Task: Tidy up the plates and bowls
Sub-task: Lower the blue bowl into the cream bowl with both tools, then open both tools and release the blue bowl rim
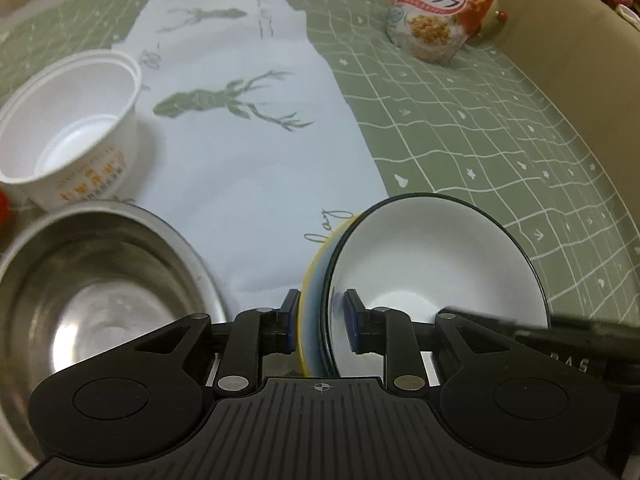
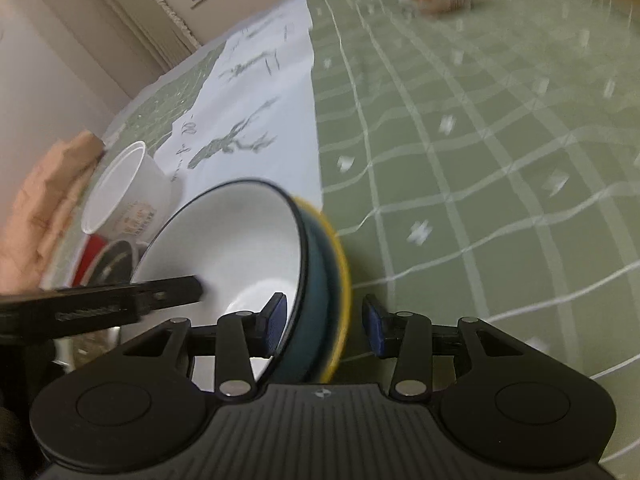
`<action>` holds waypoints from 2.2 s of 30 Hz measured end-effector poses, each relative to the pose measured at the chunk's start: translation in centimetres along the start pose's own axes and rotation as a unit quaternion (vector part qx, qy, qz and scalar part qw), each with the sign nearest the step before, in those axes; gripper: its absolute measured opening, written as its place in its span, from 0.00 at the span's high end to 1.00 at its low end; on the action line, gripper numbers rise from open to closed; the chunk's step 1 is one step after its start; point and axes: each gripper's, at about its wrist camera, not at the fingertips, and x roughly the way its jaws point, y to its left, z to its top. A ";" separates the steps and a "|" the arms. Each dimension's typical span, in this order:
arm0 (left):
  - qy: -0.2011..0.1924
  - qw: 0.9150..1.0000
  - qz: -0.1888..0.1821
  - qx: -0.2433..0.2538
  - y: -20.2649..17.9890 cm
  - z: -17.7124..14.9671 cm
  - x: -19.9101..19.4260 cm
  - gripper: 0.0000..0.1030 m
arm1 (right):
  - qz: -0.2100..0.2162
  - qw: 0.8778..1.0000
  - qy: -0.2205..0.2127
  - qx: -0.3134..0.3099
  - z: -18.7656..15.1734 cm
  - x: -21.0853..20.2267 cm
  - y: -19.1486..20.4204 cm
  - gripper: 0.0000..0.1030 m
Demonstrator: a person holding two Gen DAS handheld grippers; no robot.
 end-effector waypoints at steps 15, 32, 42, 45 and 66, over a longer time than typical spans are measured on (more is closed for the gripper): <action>0.001 0.999 -0.011 -0.048 1.0 1.5 0.6 0.66 | 0.029 0.999 -0.008 0.017 1.5 1.9 1.0 0.47; -0.005 0.998 -0.032 -0.055 2.1 0.9 0.1 0.73 | 0.012 1.000 -0.024 -0.012 1.4 3.2 1.5 0.47; -0.015 0.997 -0.040 -0.066 2.5 -0.5 -1.2 0.76 | -0.001 1.000 -0.021 -0.009 0.0 2.8 2.2 0.46; -0.013 0.996 -0.045 -0.070 2.7 -0.8 -1.4 0.76 | -0.002 1.000 -0.020 -0.002 -0.3 2.5 2.3 0.46; -0.043 0.999 -0.016 -0.029 1.9 -1.2 -3.3 0.73 | -0.081 0.994 -0.048 -0.059 -0.4 0.1 4.2 0.43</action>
